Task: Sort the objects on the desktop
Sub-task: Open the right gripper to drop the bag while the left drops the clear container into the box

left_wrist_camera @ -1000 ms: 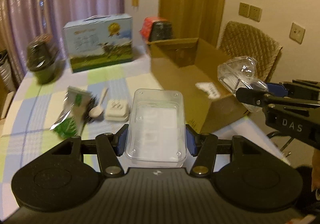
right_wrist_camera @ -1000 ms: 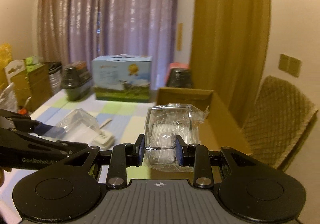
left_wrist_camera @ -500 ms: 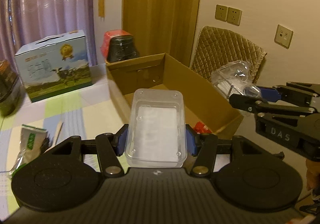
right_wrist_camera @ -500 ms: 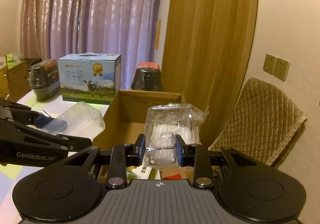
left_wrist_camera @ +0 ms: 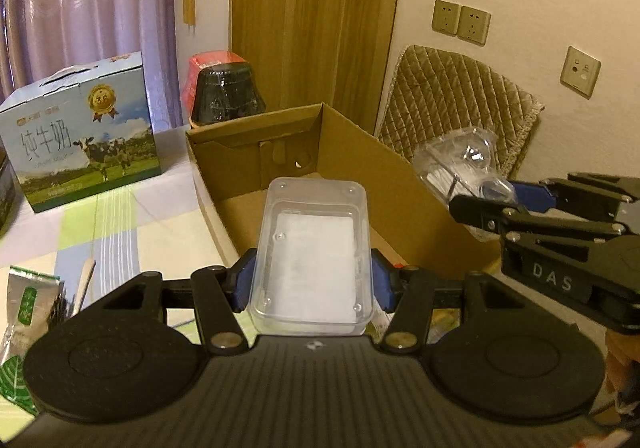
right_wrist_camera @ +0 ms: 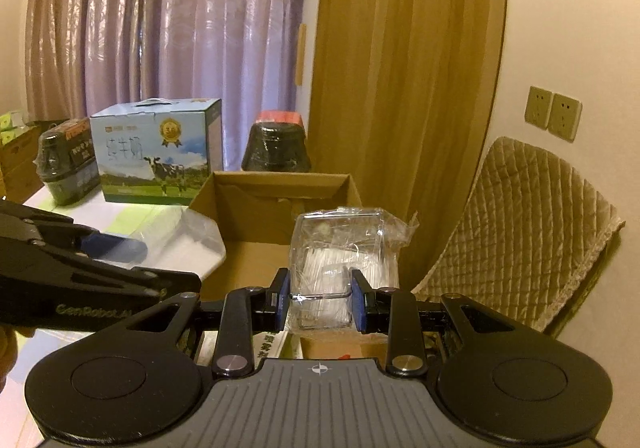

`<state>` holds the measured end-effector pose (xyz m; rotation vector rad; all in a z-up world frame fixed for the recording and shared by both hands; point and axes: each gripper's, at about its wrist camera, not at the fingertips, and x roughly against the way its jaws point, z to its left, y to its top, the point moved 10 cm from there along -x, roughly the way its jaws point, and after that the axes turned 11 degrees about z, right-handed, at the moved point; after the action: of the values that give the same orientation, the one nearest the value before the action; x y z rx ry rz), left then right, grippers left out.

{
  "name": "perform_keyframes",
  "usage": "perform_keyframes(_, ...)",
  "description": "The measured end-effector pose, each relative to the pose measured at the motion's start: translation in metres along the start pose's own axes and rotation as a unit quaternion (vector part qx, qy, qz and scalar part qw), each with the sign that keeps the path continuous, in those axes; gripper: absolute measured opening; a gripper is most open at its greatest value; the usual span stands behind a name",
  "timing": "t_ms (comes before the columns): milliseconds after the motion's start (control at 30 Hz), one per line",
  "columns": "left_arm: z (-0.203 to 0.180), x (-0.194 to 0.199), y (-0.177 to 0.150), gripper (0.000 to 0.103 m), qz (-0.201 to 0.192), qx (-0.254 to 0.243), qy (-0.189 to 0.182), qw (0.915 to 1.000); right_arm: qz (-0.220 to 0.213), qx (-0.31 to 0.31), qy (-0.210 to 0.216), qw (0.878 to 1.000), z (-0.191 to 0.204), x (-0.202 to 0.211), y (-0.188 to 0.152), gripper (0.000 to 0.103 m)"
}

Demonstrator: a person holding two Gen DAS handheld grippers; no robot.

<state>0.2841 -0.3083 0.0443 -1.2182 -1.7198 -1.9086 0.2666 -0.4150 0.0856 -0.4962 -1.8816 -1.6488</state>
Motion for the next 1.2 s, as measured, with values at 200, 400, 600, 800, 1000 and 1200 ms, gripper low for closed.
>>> perform_keyframes(200, 0.004, -0.008, 0.006, 0.058, -0.003, -0.006, 0.007, 1.0, 0.006, -0.006, 0.003, 1.0, -0.002, -0.007, -0.008, 0.028)
perform_keyframes(400, 0.023, -0.001, -0.006, 0.058, -0.001, 0.015, 0.013, 0.9998, 0.014, -0.01, 0.014, 1.0, 0.004, -0.012, -0.012, 0.028)
perform_keyframes(600, 0.036, 0.005, -0.017, 0.058, 0.002, 0.029, 0.02, 0.9994, 0.013, -0.015, 0.027, 0.999, 0.009, -0.016, -0.006, 0.028)
perform_keyframes(800, 0.044, 0.013, -0.023, 0.058, -0.001, 0.037, 0.023, 0.999, 0.005, -0.019, 0.016, 1.0, 0.007, -0.014, -0.002, 0.046)
perform_keyframes(1000, 0.054, 0.025, -0.035, 0.058, -0.003, 0.047, 0.029, 0.9985, 0.015, -0.036, 0.017, 0.999, 0.008, 0.003, -0.021, 0.056)
perform_keyframes(1200, 0.064, 0.04, -0.056, 0.06, 0.003, 0.06, 0.035, 0.9976, 0.016, -0.06, 0.033, 0.998, 0.023, 0.031, -0.036, 0.065)
